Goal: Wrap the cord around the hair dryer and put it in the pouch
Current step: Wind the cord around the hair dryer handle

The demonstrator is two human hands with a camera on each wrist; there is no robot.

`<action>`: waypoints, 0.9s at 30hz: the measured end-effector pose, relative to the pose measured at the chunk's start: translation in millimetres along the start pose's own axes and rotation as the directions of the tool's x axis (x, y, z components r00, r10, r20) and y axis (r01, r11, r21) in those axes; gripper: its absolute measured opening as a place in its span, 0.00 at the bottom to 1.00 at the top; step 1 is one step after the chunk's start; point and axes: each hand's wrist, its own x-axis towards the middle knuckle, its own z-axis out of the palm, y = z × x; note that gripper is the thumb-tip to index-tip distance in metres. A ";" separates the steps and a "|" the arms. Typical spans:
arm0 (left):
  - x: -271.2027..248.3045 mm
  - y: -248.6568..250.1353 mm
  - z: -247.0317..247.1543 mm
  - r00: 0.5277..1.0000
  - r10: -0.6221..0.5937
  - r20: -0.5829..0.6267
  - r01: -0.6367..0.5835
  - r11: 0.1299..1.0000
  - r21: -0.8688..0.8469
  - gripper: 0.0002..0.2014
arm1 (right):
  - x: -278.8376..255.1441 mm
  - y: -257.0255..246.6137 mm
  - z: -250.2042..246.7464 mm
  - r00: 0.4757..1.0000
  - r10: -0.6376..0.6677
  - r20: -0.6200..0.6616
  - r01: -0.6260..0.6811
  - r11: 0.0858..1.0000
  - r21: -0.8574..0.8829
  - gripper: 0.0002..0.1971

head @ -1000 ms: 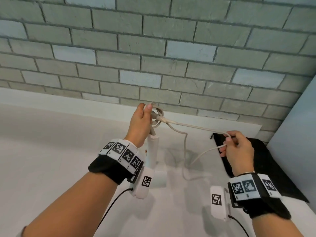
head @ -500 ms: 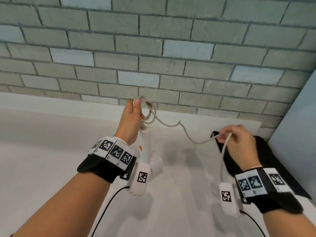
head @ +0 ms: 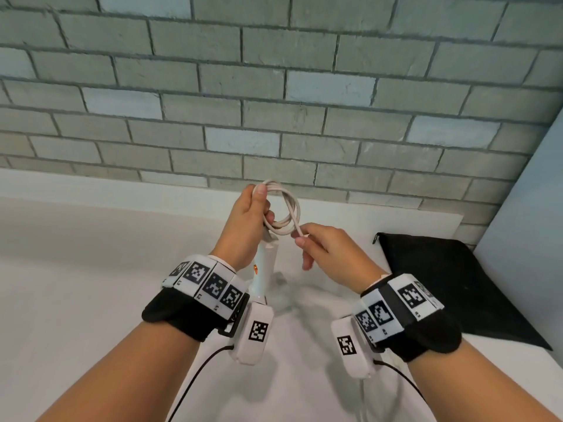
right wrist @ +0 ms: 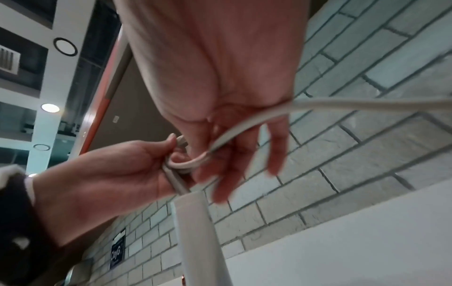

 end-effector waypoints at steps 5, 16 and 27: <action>1.8 -0.6 -13.4 0.997 -0.008 -0.080 0.004 0.999 -0.052 0.15 | -3.6 21.7 -9.2 0.982 -0.089 -0.166 0.114 0.982 0.150 0.09; -12.5 -1.6 12.0 0.999 -0.052 0.009 0.053 0.981 -0.186 0.18 | 20.5 19.8 22.4 0.922 0.104 -0.373 0.055 0.919 0.391 0.07; -17.2 1.7 15.2 0.994 0.095 -0.056 -0.085 0.983 0.161 0.14 | 12.5 -14.3 16.3 0.977 0.166 -0.134 0.054 0.417 0.907 0.15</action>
